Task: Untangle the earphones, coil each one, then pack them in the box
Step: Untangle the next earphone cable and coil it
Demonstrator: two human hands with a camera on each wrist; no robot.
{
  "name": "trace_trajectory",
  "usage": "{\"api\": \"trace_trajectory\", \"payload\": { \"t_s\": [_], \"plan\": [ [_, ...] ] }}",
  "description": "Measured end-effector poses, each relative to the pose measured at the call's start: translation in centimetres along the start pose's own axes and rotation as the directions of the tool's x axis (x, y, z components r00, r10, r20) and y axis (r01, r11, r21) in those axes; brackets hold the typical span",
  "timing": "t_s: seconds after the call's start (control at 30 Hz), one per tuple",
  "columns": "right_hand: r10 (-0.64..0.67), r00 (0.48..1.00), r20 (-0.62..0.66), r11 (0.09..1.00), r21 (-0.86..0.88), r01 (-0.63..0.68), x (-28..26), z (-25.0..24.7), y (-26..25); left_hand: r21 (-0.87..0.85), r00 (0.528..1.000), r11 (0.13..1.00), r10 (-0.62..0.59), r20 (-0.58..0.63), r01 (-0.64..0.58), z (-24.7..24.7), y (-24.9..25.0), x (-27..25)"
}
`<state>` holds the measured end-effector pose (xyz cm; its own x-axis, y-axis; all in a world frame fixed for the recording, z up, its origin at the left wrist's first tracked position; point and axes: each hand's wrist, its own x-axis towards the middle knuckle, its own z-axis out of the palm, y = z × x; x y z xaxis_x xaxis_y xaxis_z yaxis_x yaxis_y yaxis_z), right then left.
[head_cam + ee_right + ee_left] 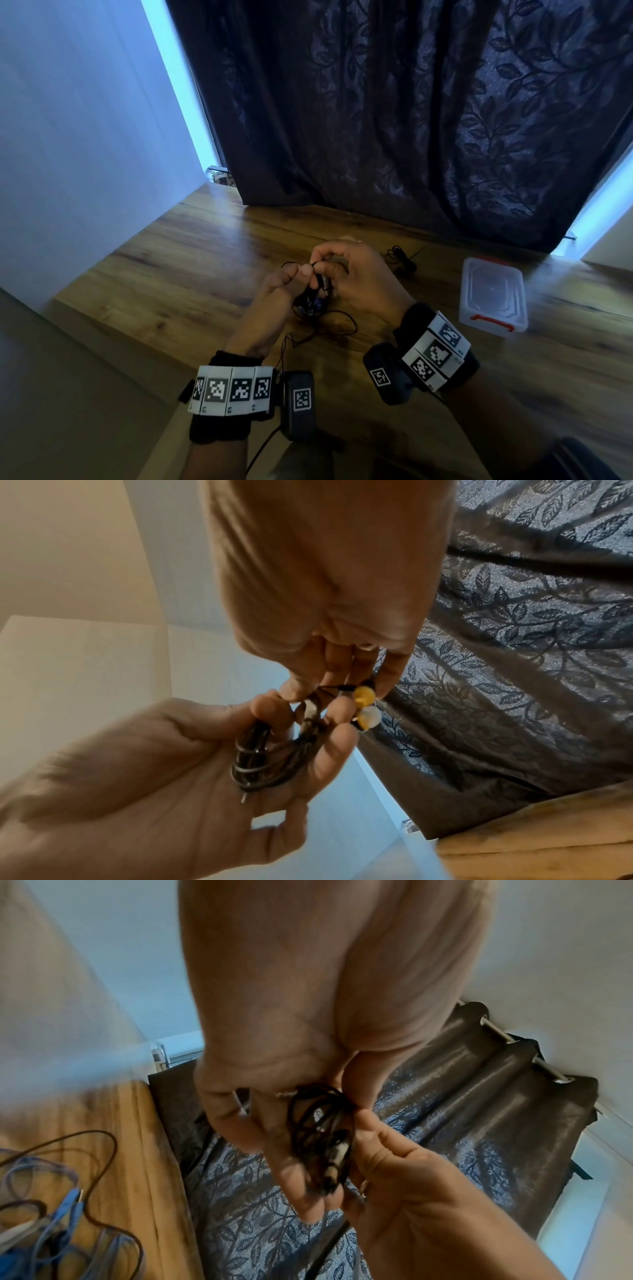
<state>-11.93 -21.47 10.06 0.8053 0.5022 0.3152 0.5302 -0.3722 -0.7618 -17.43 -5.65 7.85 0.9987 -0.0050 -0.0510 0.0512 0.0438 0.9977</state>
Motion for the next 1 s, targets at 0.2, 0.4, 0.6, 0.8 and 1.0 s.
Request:
{"api": "trace_trajectory", "payload": {
  "t_s": [0.2, 0.4, 0.6, 0.8, 1.0],
  "plan": [
    [0.09, 0.996, 0.023, 0.991, 0.093, -0.091, 0.2, 0.7, 0.6, -0.127, 0.998, 0.991, -0.026, 0.051, 0.032, 0.3, 0.4, -0.4],
    [0.018, 0.999, 0.049, 0.988, 0.155, -0.025, -0.1, 0.5, 0.2, -0.134, 0.999, 0.99, -0.032, 0.027, 0.036, 0.5, 0.1, -0.2],
    [-0.009, 1.0, 0.024, 0.999, 0.042, 0.008, -0.2, 0.6, 1.0, 0.063, 0.998, 0.998, 0.004, -0.07, 0.0, 0.6, -0.6, 0.0],
    [-0.028, 1.0, 0.008, 0.999, 0.036, 0.027, -0.4, 0.4, 1.4, 0.114, 0.991, 0.989, 0.101, -0.094, -0.09, 0.6, -0.7, -0.2],
    [0.033, 0.994, 0.101, 0.989, 0.141, -0.047, -0.6, -0.3, 1.8, 0.121, 0.99, 0.985, 0.13, -0.047, -0.124, 0.8, -0.5, -0.3]
  ]
}}
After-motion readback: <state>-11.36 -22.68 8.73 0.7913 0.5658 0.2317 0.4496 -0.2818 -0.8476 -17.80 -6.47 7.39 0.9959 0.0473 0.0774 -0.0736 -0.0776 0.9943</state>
